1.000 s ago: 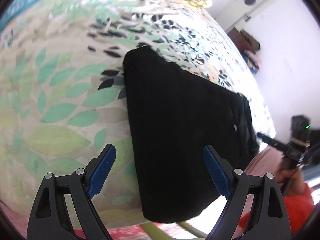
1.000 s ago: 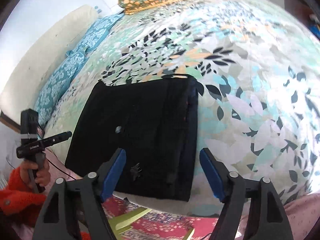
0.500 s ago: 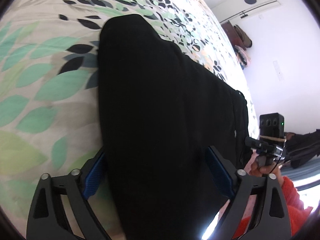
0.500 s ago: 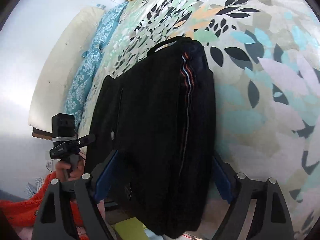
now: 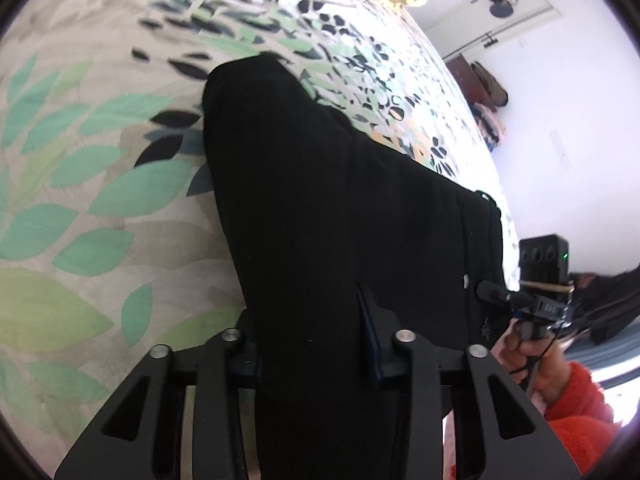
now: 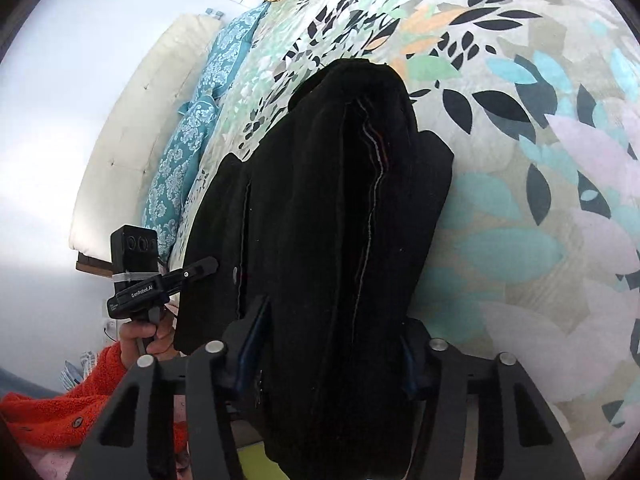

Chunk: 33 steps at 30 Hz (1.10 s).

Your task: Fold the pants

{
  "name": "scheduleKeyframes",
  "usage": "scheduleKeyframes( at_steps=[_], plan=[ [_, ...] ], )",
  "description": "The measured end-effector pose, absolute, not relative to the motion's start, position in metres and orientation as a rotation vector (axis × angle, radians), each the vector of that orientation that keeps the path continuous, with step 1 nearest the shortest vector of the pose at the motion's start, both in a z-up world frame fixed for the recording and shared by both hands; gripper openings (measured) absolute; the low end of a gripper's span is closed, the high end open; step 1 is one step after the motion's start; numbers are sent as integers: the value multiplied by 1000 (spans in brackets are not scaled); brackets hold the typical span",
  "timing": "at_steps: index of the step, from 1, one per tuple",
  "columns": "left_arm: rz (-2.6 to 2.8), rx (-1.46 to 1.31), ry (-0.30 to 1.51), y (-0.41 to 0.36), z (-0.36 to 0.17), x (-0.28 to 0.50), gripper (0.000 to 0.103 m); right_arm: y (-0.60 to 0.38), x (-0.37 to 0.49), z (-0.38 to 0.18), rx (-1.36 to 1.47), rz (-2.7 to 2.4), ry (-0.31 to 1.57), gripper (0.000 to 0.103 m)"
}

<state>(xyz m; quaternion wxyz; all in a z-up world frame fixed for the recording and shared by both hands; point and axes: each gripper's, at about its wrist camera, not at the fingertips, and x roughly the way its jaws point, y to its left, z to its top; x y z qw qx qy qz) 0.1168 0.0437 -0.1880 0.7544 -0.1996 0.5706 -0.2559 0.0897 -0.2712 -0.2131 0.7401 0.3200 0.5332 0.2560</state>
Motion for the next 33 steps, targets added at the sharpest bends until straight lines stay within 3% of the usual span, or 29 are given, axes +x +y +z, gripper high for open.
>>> scheduleKeyframes(
  at_steps=[9, 23, 33],
  plan=[
    [-598, -486, 1191, 48, -164, 113, 26, -275, 85, -195, 776, 620, 1100, 38],
    [-601, -550, 1101, 68, -129, 134, 25, -255, 121, -165, 756, 726, 1036, 36],
    [-558, -448, 1022, 56, -109, 256, 27, -260, 231, -138, 679, 652, 966, 36]
  ],
)
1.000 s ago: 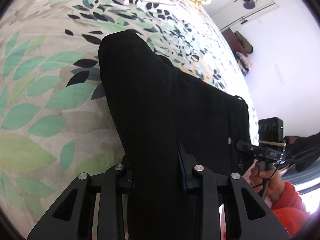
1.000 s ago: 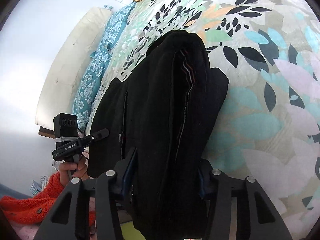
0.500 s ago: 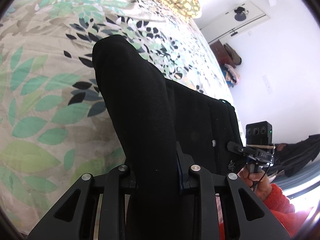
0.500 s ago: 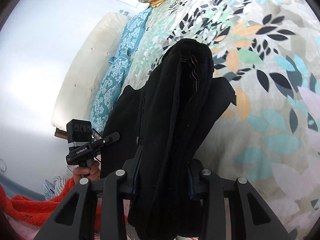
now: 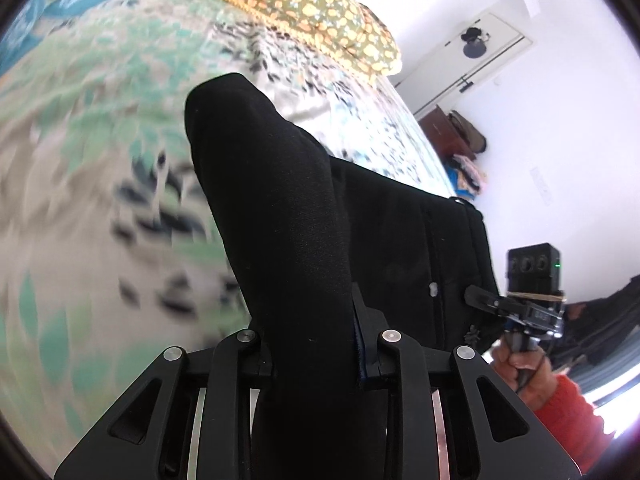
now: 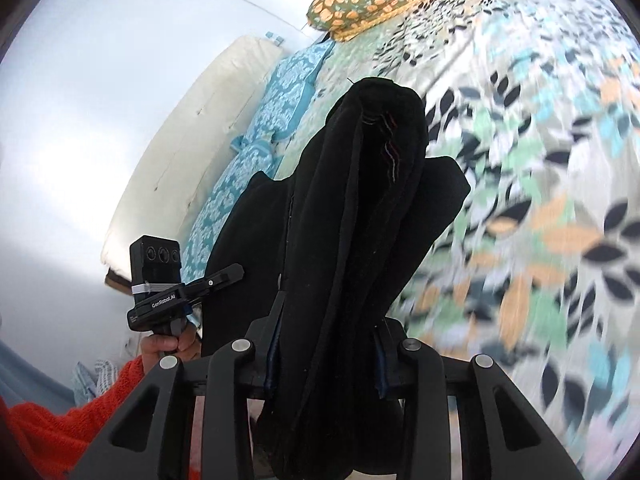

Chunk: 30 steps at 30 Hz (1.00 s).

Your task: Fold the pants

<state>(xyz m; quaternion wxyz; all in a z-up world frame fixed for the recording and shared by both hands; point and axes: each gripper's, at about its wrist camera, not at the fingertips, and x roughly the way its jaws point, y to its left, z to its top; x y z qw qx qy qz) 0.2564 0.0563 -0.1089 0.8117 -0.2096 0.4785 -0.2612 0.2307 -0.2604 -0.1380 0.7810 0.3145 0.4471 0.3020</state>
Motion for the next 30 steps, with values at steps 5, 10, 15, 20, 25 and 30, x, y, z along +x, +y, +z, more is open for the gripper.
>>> scheduleKeyframes(
  at_steps=[5, 10, 15, 20, 25, 30],
  plan=[
    [-250, -233, 1097, 46, -155, 287, 58, -271, 249, -173, 509, 330, 1118, 62],
    [-123, -79, 984, 62, -155, 210, 90, -282, 176, -153, 317, 162, 1035, 86],
    [-77, 78, 848, 47, -128, 150, 98, -250, 113, -131, 196, 109, 925, 103],
    [-29, 161, 723, 16, -79, 135, 102, -222, 94, -138, 204, 76, 991, 103],
    [30, 239, 594, -4, -30, 122, 102, -203, 84, -99, 88, 7, 905, 103],
    [-39, 132, 779, -9, -24, 123, 102, -187, 76, -57, 43, -52, 827, 103]
  ],
)
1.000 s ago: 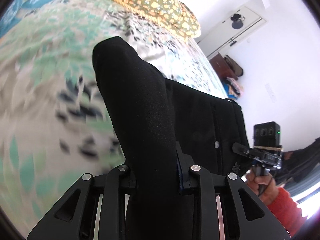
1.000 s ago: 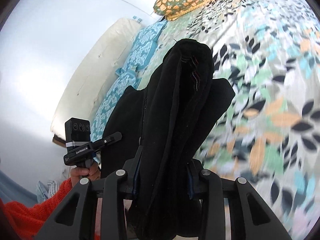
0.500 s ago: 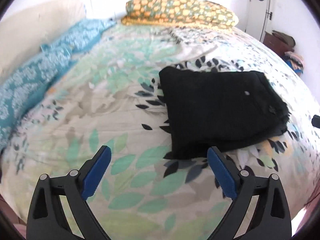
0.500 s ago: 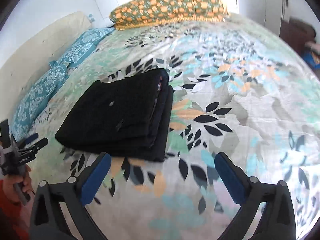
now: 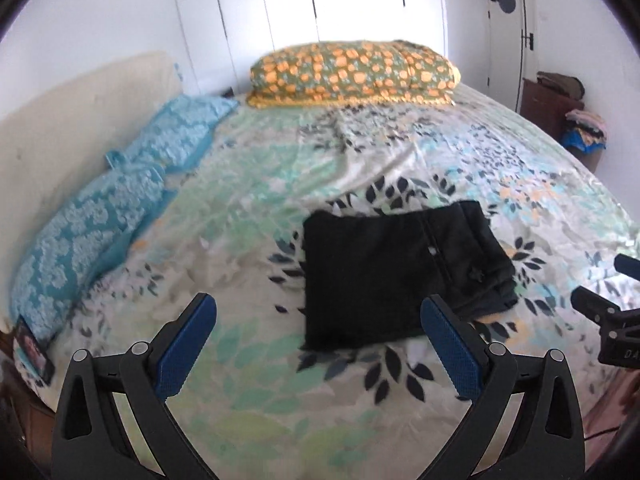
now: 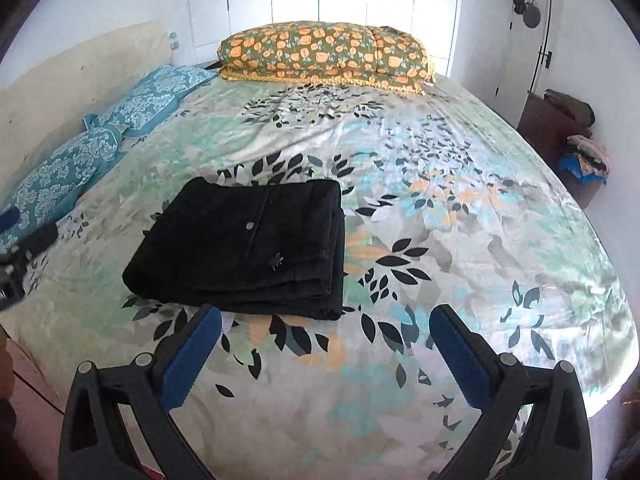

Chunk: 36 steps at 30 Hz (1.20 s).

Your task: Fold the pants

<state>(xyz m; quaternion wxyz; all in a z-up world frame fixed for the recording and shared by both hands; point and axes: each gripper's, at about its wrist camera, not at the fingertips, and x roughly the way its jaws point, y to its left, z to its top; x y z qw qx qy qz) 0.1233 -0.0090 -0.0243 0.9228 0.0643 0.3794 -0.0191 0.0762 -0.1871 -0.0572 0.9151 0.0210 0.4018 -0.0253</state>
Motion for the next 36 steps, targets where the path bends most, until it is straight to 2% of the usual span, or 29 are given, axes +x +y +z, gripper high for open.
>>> scheduleKeyframes(
  at_steps=[2, 8, 12, 36],
  plan=[
    [-59, 78, 859, -7, -37, 122, 102, -179, 68, -54, 27, -66, 807, 103],
    [-35, 26, 920, 0, -61, 100, 102, -171, 50, -72, 62, -80, 820, 103],
    [-2, 106, 905, -3, -66, 93, 102, -171, 44, -78, 73, -104, 822, 103],
    [-26, 40, 929, 7, -74, 87, 102, -149, 42, -65, -4, -111, 813, 103]
  ],
)
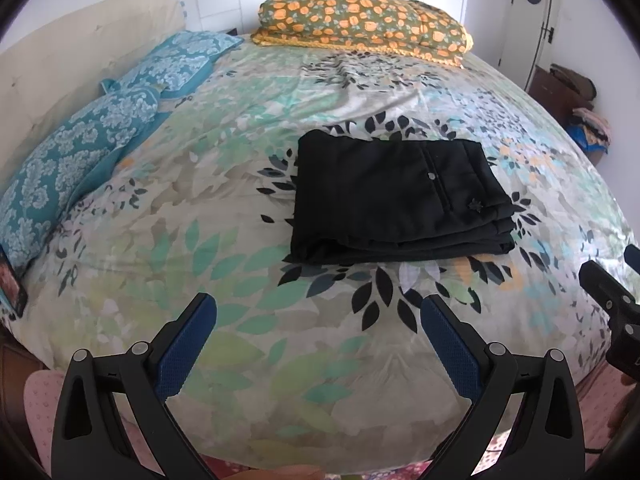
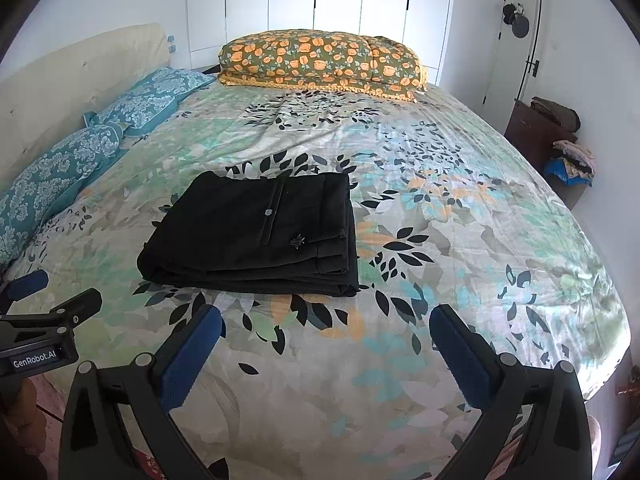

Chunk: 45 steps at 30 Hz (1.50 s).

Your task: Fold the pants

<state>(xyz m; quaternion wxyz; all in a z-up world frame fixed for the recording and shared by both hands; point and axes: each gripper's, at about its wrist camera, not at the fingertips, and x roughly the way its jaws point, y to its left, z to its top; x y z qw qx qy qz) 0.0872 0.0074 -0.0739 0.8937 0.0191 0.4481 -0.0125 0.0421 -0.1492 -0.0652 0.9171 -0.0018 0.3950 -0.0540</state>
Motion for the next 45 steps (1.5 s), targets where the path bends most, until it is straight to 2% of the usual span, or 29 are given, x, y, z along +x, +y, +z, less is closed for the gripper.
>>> scheduleKeyframes(
  at_steps=[11, 23, 45],
  plan=[
    [15, -21, 883, 18, -72, 84, 103, -145, 43, -67, -31, -119, 814, 103],
    [-3, 46, 847, 11, -59, 77, 103, -139, 42, -63, -77, -112, 820, 103],
    [-40, 48, 872, 5, -67, 74, 102, -135, 42, -68, -76, -97, 842, 103]
  ],
)
